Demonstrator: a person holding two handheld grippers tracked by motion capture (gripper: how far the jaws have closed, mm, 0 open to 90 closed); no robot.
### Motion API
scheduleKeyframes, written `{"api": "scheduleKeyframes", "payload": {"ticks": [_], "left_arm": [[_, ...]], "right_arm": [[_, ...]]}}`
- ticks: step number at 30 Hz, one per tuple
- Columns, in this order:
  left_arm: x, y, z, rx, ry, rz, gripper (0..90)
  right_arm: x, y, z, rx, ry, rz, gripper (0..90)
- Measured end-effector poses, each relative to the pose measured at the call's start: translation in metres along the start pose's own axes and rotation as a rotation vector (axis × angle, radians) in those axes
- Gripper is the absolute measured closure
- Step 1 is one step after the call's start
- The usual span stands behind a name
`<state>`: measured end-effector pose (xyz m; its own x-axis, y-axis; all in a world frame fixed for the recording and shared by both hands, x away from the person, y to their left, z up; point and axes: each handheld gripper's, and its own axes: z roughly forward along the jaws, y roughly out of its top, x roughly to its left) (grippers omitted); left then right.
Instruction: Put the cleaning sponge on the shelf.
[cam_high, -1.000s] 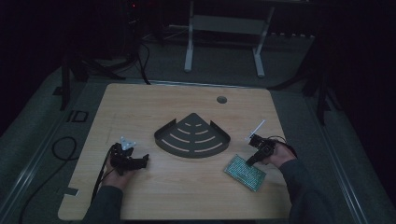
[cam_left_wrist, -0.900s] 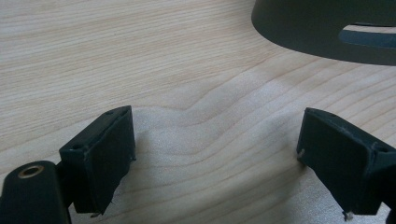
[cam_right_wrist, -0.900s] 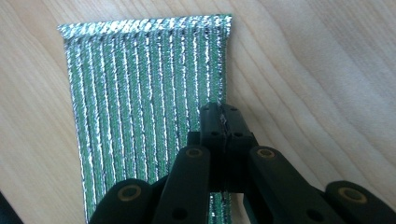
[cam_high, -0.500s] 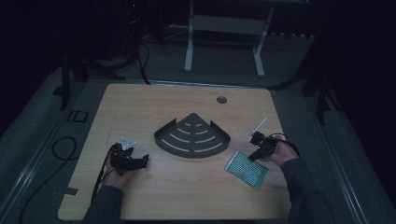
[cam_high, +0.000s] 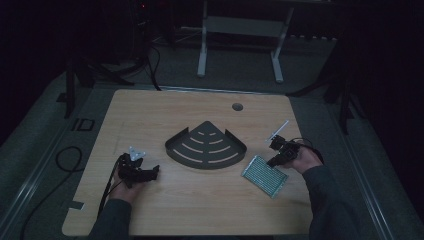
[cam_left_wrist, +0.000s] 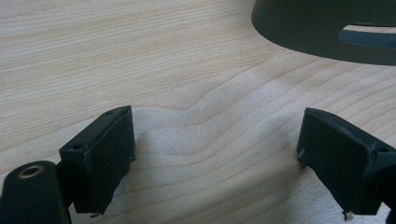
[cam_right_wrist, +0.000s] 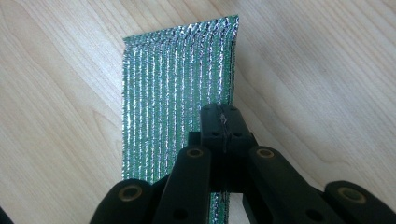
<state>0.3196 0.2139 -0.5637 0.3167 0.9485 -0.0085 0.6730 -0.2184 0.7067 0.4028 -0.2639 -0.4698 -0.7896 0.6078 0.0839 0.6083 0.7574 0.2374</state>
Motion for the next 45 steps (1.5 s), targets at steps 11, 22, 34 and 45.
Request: {"api": "scheduleKeyframes", "payload": {"ticks": [11, 22, 34, 45], "left_arm": [[0.0, 0.0, 0.0, 0.0, 0.0, 0.0, 11.7], [0.0, 0.0, 0.0, 0.0, 0.0, -0.001, 11.7], [0.0, 0.0, 0.0, -0.001, 0.0, -0.001, 11.7], [0.0, 0.0, 0.0, 0.0, 0.0, 0.0, 11.7]], "right_arm": [[-0.002, 0.004, -0.017, -0.029, -0.024, -0.008, 89.8], [-0.004, 0.01, -0.031, -0.049, -0.033, -0.006, 89.8], [-0.004, 0.02, -0.043, -0.071, -0.043, -0.012, 89.8], [-0.001, 0.029, -0.051, -0.094, -0.048, -0.026, 89.8]]}}
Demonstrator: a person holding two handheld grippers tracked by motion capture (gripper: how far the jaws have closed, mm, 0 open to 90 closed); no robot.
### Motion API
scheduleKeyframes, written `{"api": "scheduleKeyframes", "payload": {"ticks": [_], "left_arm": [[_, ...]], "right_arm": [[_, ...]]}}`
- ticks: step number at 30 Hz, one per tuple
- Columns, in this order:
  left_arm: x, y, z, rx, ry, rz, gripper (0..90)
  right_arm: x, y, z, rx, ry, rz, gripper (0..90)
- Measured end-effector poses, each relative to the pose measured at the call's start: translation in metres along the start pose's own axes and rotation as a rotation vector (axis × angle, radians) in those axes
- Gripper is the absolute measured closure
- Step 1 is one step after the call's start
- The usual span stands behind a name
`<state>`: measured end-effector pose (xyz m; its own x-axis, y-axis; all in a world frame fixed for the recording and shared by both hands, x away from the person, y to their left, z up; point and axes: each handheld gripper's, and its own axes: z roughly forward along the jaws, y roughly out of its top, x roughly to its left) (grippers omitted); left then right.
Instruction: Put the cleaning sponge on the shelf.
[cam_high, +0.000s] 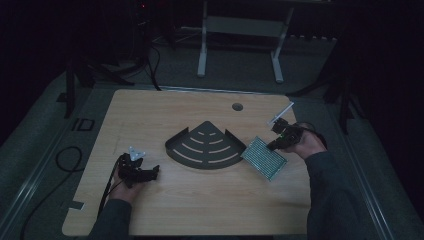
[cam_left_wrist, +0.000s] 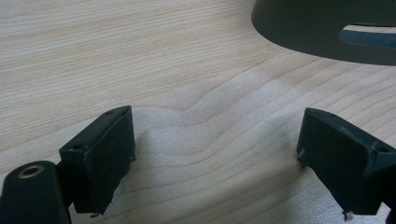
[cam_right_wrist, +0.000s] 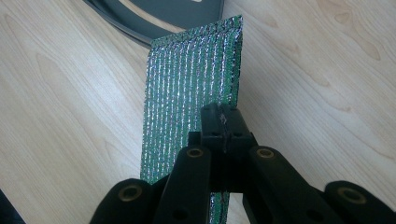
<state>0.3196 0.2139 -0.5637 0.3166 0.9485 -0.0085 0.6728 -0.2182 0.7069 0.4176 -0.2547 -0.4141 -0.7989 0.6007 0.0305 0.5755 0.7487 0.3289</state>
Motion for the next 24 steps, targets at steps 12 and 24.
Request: {"api": "scheduleKeyframes", "payload": {"ticks": [12, 24], "left_arm": [[0.0, 0.0, 0.0, 0.0, 0.0, 0.002, 11.7], [0.0, 0.0, 0.0, 0.001, 0.0, 0.0, 11.7]], "right_arm": [[0.004, 0.015, -0.001, -0.04, 0.004, -0.024, 89.8], [0.007, 0.04, 0.002, -0.077, 0.015, -0.038, 89.8]]}}
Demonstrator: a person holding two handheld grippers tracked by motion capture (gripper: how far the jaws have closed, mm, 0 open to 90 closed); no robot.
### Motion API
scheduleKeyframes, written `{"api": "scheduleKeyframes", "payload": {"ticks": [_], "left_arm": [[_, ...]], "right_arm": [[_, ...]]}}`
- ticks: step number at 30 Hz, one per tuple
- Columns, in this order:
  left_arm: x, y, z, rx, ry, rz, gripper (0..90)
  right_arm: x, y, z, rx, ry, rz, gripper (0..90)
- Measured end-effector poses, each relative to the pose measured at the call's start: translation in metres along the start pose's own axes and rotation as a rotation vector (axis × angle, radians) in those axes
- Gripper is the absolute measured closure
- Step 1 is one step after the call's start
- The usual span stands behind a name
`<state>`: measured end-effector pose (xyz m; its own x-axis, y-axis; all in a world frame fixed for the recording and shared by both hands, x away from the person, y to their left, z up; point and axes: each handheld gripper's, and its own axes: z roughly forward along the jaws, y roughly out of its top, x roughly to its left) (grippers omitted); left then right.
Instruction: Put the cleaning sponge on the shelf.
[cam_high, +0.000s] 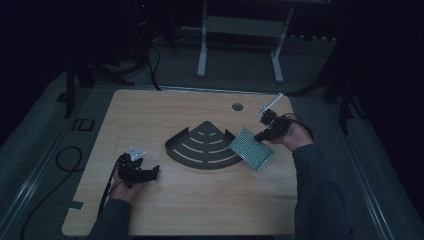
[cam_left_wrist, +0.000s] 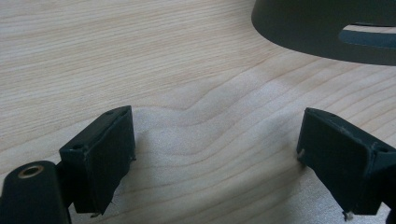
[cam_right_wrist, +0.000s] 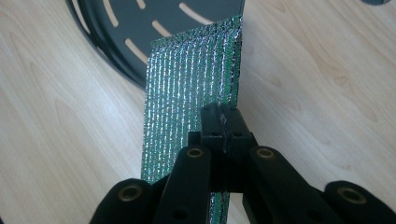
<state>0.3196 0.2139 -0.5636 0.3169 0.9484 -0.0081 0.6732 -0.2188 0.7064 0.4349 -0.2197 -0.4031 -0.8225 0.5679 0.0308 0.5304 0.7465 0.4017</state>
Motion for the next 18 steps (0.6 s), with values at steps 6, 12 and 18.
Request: {"api": "scheduleKeyframes", "payload": {"ticks": [6, 12, 18], "left_arm": [[0.0, 0.0, 0.0, -0.001, 0.0, -0.001, 11.7], [0.0, 0.0, 0.0, -0.001, 0.0, -0.001, 11.7], [0.0, 0.0, 0.0, -0.001, 0.0, -0.001, 11.7]], "right_arm": [[0.0, 0.008, 0.001, -0.017, 0.013, -0.004, 89.8], [0.001, 0.015, -0.001, -0.032, 0.01, -0.009, 89.8], [0.001, 0.021, 0.0, -0.042, 0.014, -0.012, 89.8]]}}
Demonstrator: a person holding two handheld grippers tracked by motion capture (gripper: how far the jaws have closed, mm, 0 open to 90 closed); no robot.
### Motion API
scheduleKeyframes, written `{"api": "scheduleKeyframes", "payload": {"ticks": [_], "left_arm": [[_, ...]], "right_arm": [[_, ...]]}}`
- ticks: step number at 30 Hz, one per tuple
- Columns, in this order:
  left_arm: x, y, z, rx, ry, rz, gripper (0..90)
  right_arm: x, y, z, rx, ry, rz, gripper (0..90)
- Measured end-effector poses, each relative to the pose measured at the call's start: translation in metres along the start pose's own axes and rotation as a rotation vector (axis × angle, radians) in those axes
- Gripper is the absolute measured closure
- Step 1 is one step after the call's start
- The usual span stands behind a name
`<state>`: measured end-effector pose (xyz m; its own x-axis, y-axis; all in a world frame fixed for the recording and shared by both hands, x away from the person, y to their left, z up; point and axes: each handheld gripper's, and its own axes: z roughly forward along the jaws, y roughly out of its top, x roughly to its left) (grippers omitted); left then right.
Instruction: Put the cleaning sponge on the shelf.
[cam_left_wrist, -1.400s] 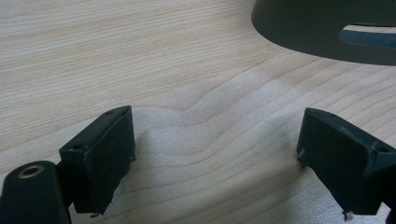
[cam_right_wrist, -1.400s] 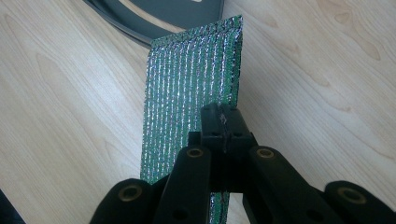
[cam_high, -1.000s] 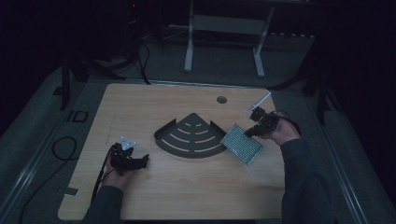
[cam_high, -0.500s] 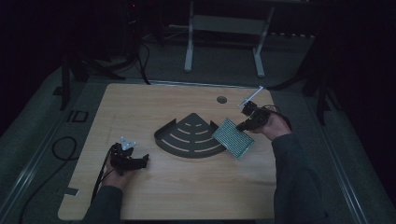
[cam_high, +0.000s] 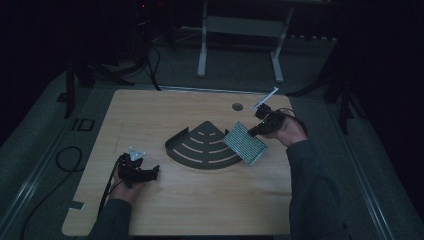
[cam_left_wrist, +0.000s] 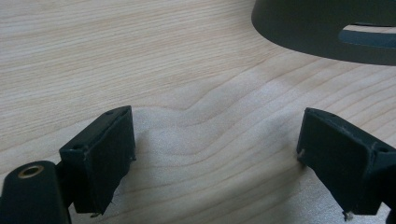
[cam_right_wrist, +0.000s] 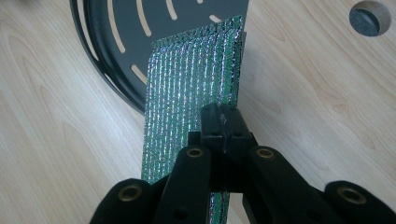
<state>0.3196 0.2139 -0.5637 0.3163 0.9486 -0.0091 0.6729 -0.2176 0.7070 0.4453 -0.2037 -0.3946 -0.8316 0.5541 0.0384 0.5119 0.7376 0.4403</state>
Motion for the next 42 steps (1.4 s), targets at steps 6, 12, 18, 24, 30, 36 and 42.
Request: {"api": "scheduleKeyframes", "payload": {"ticks": [6, 12, 18, 24, 30, 36, 42], "left_arm": [[0.0, 0.0, 0.0, 0.0, 0.0, 0.0, 11.7], [0.0, 0.0, 0.0, 0.0, 0.0, 0.0, 11.7], [0.0, 0.0, 0.0, 0.0, 0.0, 0.0, 11.7], [0.0, 0.0, 0.0, -0.001, 0.0, -0.001, 11.7], [0.0, 0.0, 0.0, -0.002, 0.0, -0.002, 11.7], [0.0, 0.0, 0.0, -0.001, 0.0, -0.002, 11.7], [0.0, 0.0, 0.0, 0.0, 0.0, -0.001, 11.7]], "right_arm": [[0.0, 0.008, 0.001, -0.011, 0.007, 0.002, 89.8], [0.001, 0.014, 0.003, -0.019, 0.008, 0.005, 89.8], [0.0, 0.019, 0.008, -0.024, 0.01, 0.011, 89.8], [0.001, 0.025, 0.013, -0.024, 0.022, 0.014, 89.8], [0.002, 0.033, 0.017, -0.033, 0.031, 0.015, 89.8], [0.002, 0.038, 0.022, -0.037, 0.032, 0.017, 89.8], [0.001, 0.041, 0.029, -0.031, 0.036, 0.027, 89.8]]}}
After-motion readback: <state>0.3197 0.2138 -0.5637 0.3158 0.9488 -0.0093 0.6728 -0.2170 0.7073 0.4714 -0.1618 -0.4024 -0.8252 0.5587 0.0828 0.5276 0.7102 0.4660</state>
